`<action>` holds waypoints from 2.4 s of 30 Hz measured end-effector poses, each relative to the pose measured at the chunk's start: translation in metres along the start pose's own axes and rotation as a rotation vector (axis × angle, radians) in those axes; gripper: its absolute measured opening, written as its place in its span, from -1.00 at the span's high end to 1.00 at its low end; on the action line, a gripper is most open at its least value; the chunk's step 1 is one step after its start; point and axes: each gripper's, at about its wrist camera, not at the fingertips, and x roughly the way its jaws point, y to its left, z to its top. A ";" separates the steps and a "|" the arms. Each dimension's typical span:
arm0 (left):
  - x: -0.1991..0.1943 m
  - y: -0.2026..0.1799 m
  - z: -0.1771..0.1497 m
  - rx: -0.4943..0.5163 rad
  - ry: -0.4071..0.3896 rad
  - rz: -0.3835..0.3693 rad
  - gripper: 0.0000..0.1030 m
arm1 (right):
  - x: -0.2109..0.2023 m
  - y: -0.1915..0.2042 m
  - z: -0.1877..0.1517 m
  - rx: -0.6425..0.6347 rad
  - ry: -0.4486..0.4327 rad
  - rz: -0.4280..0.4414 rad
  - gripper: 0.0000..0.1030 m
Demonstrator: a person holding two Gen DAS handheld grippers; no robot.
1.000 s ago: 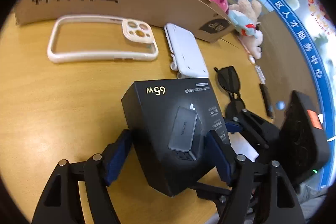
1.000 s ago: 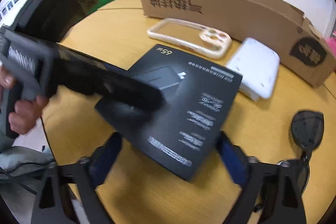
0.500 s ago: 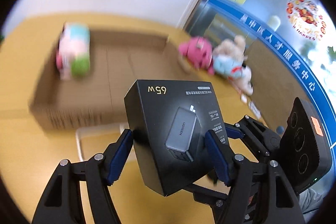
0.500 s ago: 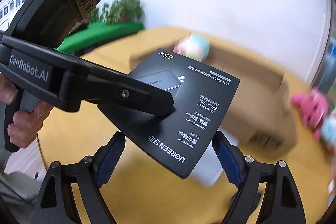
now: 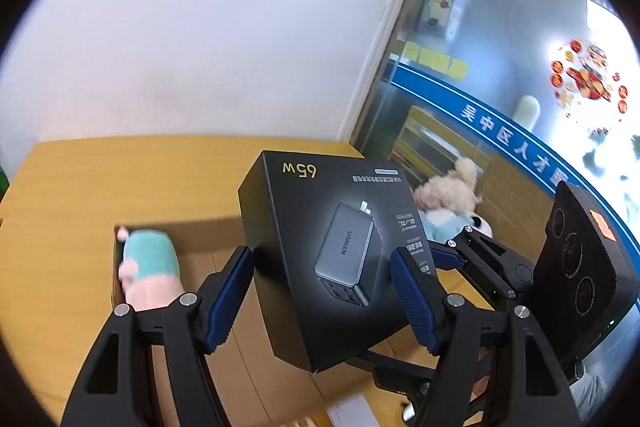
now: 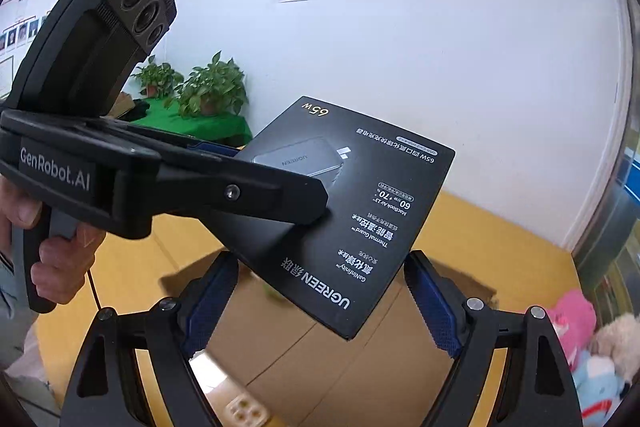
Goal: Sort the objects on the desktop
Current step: 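Carry the black charger box with both grippers into the cardboard box, then open both grippers to release the charger box and withdraw, then move the right gripper to the black sunglasses and grasp them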
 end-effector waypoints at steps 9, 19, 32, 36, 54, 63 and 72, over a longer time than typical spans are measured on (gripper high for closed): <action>0.094 0.060 0.028 -0.058 0.090 0.052 -0.36 | 0.111 -0.068 0.006 0.063 0.101 0.065 -0.65; 0.194 0.140 -0.019 -0.243 0.290 0.099 -0.36 | 0.249 -0.111 -0.048 0.225 0.309 0.181 -0.65; 0.263 0.146 -0.047 -0.222 0.518 0.259 -0.28 | 0.306 -0.132 -0.096 0.324 0.470 0.191 -0.60; 0.275 0.139 -0.049 -0.168 0.567 0.331 -0.28 | 0.301 -0.120 -0.112 0.326 0.507 0.181 -0.48; -0.020 0.029 -0.072 0.045 -0.095 0.489 -0.66 | 0.066 -0.041 -0.066 0.139 0.219 -0.121 -1.00; -0.076 -0.017 -0.157 0.046 -0.131 0.558 -0.68 | -0.004 0.031 -0.099 0.247 0.200 -0.170 -1.00; -0.095 -0.027 -0.183 0.016 -0.141 0.466 -0.68 | -0.049 0.044 -0.116 0.324 0.154 -0.255 -1.00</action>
